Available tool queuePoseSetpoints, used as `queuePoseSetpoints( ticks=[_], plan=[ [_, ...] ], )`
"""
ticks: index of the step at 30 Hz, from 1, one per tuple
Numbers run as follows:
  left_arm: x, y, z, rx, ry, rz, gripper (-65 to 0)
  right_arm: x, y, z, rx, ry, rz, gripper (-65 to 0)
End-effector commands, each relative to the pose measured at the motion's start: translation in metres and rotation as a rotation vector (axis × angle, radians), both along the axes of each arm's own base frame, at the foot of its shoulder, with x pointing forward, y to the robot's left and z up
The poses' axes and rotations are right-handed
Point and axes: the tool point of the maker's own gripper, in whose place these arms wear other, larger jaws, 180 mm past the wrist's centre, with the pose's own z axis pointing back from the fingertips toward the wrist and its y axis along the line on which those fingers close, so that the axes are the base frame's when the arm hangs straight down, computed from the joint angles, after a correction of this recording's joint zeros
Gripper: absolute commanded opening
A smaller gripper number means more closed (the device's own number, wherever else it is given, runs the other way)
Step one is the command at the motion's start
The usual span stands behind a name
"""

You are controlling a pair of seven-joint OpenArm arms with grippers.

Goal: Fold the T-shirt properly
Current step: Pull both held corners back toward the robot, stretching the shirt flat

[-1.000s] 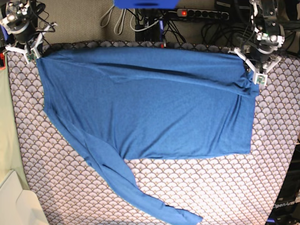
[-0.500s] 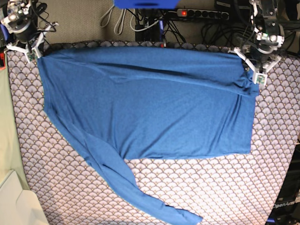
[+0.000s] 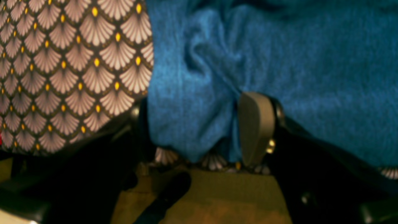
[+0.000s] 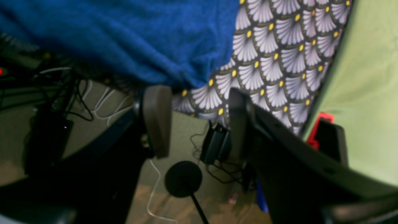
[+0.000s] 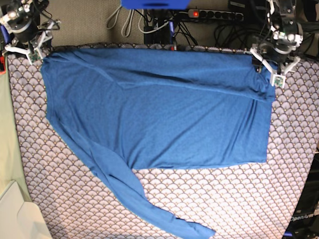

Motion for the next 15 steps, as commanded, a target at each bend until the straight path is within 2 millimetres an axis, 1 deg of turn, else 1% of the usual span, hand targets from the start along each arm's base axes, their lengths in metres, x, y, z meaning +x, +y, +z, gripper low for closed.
queuePoseSetpoints(
  ticks=[1,5,6,8,10,15],
  plan=[
    [-0.005,0.010,0.005,0.037,0.014,-0.009,-26.9,0.008,0.001,0.011,-0.003,-0.043,0.014,-34.8],
    [-0.011,0.012,0.008,0.050,0.020,-0.018,-26.9,0.009,0.002,0.012,0.001,-0.050,0.009,-34.8],
    [-0.011,0.017,0.010,0.058,0.017,-0.007,-26.9,0.009,0.002,0.012,0.001,-0.050,0.009,-34.8],
    [-0.011,0.034,0.018,0.085,0.000,0.028,-26.9,0.009,0.003,0.012,0.002,-0.051,0.011,-34.8],
    [-0.010,0.043,0.023,0.096,-0.013,0.050,-26.7,0.009,0.003,0.012,0.003,-0.050,0.011,-34.8],
    [-0.010,0.045,0.025,0.099,-0.017,0.057,-26.5,0.010,0.004,0.013,0.003,-0.054,0.016,-34.8]
  ],
)
